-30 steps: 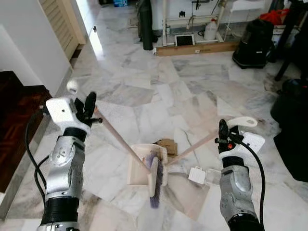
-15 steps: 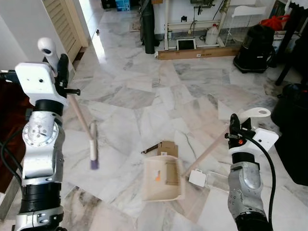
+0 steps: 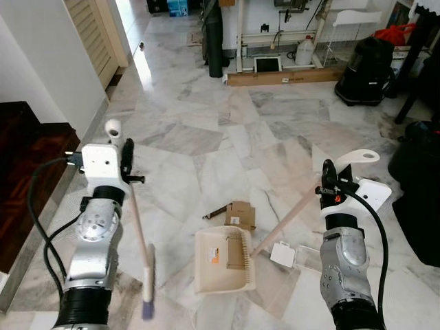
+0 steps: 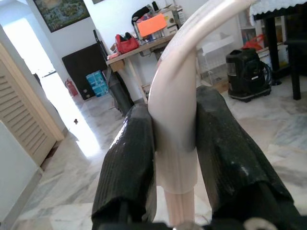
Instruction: Sweep floor
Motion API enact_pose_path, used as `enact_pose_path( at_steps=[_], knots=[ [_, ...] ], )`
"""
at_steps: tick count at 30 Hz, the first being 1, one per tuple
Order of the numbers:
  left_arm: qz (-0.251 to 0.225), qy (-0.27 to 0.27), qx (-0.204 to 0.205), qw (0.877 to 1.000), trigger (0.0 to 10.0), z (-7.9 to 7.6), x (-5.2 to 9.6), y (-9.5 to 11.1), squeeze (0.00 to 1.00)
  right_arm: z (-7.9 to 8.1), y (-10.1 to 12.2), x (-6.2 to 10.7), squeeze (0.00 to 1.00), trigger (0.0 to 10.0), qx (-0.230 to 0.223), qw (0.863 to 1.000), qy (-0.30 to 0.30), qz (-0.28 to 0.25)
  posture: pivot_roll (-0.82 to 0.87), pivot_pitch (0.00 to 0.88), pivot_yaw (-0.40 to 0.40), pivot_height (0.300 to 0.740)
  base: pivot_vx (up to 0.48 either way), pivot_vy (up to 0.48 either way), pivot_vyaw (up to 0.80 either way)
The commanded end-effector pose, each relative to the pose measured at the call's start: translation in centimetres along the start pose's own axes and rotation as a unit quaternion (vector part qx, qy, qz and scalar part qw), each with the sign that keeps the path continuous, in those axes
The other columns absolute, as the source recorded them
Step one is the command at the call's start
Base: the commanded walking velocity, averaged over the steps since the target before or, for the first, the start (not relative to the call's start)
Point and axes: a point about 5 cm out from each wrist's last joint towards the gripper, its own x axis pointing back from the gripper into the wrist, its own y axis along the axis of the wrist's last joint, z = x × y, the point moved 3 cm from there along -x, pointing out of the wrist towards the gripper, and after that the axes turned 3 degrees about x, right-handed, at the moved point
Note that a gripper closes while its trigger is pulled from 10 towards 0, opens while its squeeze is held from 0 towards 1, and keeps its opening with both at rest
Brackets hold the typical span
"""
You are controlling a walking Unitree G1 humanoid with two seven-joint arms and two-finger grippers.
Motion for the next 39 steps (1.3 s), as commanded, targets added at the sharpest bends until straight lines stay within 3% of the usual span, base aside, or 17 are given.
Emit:
enact_pose_path(
  at_steps=[1,9,19,39],
  knots=[
    [-0.028,-0.014,0.004,0.999,10.0,-0.7,-0.7,0.9,0.0,0.8,1.8,-0.9,0.0,10.0,-0.006,0.999,0.007,-0.035,0.05,0.025,0.064,0.74,0.0,0.0,0.0],
    [-0.027,-0.033,0.014,0.999,10.0,-1.8,-1.1,0.4,0.0,0.4,2.6,-1.0,0.0,10.0,0.006,0.999,0.001,-0.05,0.04,0.004,0.066,0.74,0.0,0.0,0.0],
    [-0.023,-0.015,0.01,1.0,10.0,-0.8,-1.1,-0.6,0.0,0.8,3.5,-2.0,0.0,10.0,0.027,0.998,0.019,-0.059,0.02,0.0,0.041,0.74,0.0,0.0,0.31],
    [-0.015,-0.005,0.018,1.0,10.0,-0.4,-0.8,-1.2,0.0,1.2,2.8,-1.3,0.0,10.0,0.023,0.998,0.014,-0.054,0.03,0.0,0.06,0.74,0.0,0.0,0.78]
  ],
)
